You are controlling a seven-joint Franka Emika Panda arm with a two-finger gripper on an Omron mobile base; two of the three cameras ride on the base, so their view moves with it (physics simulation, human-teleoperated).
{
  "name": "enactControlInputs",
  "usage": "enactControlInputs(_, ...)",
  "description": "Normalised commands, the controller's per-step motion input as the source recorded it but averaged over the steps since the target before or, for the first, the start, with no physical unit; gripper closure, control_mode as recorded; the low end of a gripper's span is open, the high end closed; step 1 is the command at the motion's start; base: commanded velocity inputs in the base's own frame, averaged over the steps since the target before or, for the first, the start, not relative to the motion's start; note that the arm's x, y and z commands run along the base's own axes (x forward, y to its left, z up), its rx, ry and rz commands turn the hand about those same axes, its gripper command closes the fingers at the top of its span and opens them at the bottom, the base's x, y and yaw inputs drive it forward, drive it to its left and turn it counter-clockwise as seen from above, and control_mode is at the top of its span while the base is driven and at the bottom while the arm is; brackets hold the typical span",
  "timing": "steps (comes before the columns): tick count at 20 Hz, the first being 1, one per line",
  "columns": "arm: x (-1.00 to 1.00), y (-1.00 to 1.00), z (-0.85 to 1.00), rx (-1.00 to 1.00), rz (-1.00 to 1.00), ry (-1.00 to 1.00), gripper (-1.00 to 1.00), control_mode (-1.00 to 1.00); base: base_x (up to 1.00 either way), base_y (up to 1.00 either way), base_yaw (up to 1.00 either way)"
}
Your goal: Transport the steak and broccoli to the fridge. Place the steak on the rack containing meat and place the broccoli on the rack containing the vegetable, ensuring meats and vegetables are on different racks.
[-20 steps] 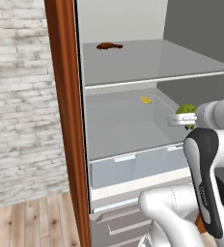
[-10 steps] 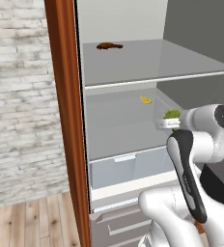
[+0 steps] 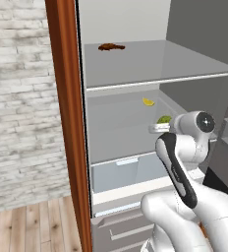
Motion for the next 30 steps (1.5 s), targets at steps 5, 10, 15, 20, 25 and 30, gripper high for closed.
enactControlInputs(5,0.40,0.00,-0.31,0.00,0.00,0.02,1.00,-1.00,0.00,0.00,0.00)
enactControlInputs(10,0.48,0.00,-0.30,0.00,0.00,0.09,1.00,-1.00,0.00,0.00,0.00)
enactControlInputs(15,0.42,0.00,-0.24,0.00,0.00,0.07,1.00,-1.00,0.00,0.00,0.00)
enactControlInputs(20,0.29,0.00,-0.32,0.00,0.00,0.00,1.00,-1.00,0.00,0.00,0.00)
enactControlInputs(25,0.28,0.00,-0.21,0.00,0.00,0.00,1.00,-1.00,0.00,0.00,0.00)
enactControlInputs(30,0.43,0.00,-0.16,0.00,0.00,0.03,1.00,-1.00,0.00,0.00,0.00)
